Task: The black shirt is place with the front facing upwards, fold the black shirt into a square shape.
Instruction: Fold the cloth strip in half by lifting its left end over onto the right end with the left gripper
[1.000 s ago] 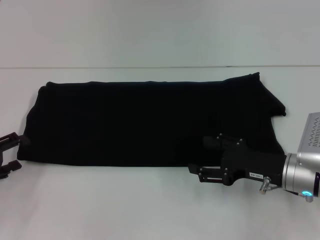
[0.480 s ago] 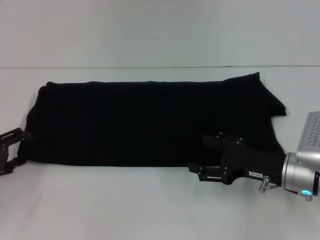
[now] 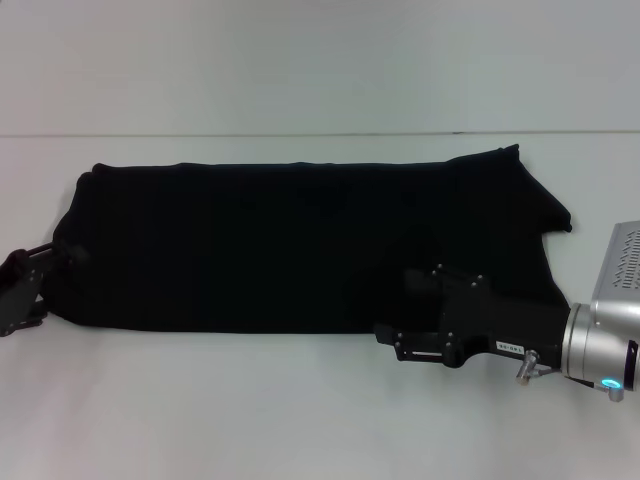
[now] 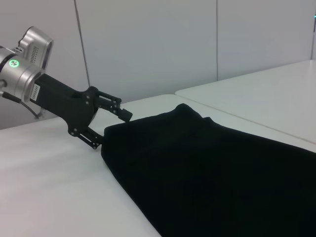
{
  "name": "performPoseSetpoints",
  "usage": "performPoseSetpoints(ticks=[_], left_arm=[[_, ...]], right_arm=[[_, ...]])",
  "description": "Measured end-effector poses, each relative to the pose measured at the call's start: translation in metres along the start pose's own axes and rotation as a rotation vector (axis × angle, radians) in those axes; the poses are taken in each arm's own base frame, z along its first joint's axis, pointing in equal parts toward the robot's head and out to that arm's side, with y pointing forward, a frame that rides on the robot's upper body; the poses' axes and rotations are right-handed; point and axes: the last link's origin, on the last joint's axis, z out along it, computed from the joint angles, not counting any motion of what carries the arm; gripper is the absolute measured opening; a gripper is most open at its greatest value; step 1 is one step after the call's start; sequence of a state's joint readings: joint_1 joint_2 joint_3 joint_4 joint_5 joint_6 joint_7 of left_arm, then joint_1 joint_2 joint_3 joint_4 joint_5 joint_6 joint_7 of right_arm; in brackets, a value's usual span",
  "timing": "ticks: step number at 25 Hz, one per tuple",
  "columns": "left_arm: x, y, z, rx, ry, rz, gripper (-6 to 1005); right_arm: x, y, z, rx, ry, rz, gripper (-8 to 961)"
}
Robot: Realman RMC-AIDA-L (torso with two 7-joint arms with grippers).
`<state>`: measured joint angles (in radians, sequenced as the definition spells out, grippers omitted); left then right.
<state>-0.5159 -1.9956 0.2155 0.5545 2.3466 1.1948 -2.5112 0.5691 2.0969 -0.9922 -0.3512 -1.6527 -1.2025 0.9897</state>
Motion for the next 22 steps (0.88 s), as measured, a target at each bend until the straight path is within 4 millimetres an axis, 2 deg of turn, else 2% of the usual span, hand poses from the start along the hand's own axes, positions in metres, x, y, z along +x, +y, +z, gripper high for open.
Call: performPoseSetpoints(ticks=[6, 12, 18, 22], left_arm=[[0.0075, 0.0014, -0.0004, 0.027, 0.021, 0.068, 824], [0.0101, 0.0011, 0.0026, 0.064, 0.031, 0.116, 626], [0.0091, 0.0024, 0.0053, 0.073, 0.02, 0.133, 372], [0.0082, 0.0038, 0.0068, 0.073, 0.011, 0.143, 287]], right_arm=[[-0.0017, -0.0014, -0.0001, 0.007, -0.01, 0.005, 928], [-0.0037, -0.0025, -0.0005, 0.012, -0.02, 0.007, 928], [-0.0043, -0.0026, -0.0003, 0.011, -0.021, 0.006, 928], [-0.005, -0.0029, 0.0, 0.011, -0.022, 0.005, 927]])
